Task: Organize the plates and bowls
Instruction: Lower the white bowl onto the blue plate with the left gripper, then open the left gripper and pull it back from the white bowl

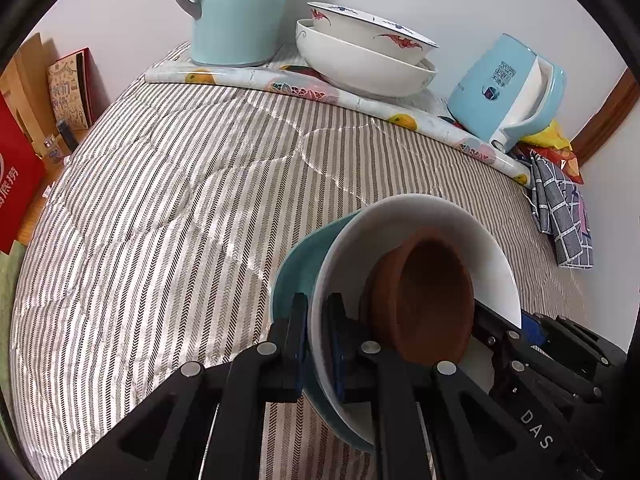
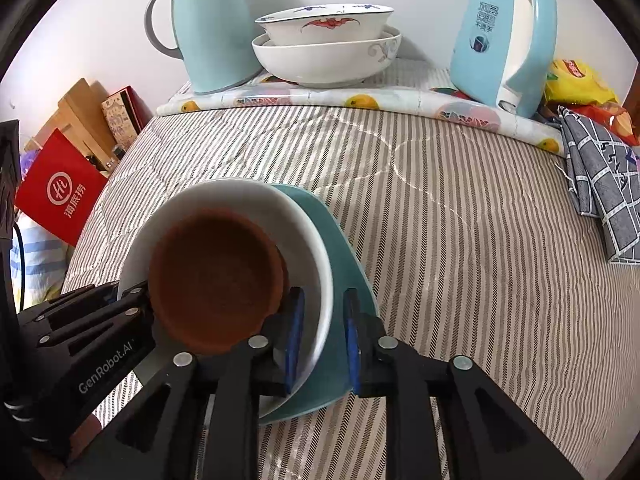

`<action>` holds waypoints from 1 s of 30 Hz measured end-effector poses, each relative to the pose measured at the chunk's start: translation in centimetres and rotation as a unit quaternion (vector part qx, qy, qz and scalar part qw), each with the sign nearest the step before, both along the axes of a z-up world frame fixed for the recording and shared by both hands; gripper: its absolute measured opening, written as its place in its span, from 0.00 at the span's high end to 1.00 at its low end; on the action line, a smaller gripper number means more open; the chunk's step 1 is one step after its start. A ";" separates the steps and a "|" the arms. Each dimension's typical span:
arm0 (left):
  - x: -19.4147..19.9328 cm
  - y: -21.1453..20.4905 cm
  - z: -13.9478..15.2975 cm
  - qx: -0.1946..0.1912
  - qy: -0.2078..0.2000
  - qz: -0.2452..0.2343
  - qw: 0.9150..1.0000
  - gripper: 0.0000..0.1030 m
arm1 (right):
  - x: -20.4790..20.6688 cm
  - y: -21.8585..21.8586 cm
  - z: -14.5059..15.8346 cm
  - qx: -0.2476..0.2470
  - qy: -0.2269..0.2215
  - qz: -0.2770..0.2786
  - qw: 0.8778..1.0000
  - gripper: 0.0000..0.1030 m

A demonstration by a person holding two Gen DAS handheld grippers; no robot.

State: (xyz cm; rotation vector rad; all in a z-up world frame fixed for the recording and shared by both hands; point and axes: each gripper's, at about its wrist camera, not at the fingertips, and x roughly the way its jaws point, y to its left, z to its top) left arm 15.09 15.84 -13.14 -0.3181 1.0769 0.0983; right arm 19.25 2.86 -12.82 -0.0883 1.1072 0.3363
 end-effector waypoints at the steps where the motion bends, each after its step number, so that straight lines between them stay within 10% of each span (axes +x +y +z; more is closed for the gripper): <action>1: 0.0 0.0 0.0 0.000 0.002 0.000 1.000 0.89 | -0.1 0.0 0.0 0.000 0.001 -0.001 1.000 0.81; 30: -5.3 -2.0 6.1 0.037 -0.056 0.008 0.998 0.69 | -6.2 -4.1 5.9 0.022 -0.062 -0.009 0.998 0.73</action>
